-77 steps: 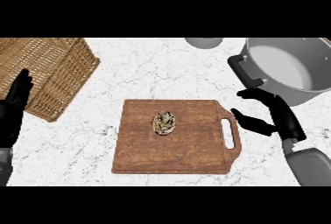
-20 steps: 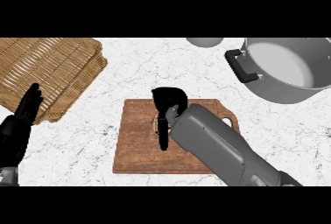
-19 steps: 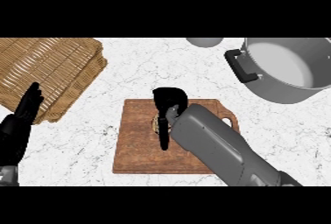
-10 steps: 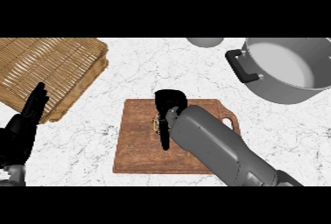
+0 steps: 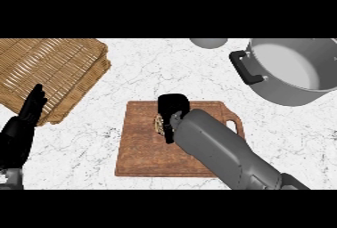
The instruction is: Pick the cupcake from the cutting board and place it in the pot
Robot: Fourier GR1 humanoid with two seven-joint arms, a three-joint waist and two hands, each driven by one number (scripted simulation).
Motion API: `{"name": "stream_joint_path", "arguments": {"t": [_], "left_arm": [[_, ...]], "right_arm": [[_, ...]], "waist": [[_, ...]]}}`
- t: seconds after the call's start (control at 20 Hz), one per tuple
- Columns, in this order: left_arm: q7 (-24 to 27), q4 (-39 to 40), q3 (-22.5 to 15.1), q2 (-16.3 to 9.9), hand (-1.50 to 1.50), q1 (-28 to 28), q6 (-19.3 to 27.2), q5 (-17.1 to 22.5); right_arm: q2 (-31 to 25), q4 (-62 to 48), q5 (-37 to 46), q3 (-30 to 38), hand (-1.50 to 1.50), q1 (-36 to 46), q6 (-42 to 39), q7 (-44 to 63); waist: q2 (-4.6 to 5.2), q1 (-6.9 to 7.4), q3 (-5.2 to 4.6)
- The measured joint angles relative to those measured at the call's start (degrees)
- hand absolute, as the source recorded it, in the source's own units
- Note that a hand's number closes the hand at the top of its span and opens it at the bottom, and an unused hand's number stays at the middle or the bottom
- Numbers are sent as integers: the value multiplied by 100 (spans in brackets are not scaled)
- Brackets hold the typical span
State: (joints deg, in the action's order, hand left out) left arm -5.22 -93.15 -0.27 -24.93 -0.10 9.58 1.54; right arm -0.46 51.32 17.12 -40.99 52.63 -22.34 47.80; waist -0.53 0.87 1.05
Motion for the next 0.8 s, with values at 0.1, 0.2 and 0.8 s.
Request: {"name": "stream_joint_path", "arguments": {"t": [0.1, 0.2, 0.8], "left_arm": [[-33, -21, 36, 1, 0, 15, -35, 19], [-67, -11, 52, 9, 0, 1, -53, -2], [-124, -228, 52, 35, 0, 8, -129, -33]], "right_arm": [[-7, 42, -4, -75, 150, -46, 79, -6], [-21, 33, 15, -48, 150, -36, 84, -102], [-755, -1529, 386, 1523, 150, 956, 1914, 800]], "waist": [[-7, 0, -4], [-9, -13, -3], [150, 153, -13]]}}
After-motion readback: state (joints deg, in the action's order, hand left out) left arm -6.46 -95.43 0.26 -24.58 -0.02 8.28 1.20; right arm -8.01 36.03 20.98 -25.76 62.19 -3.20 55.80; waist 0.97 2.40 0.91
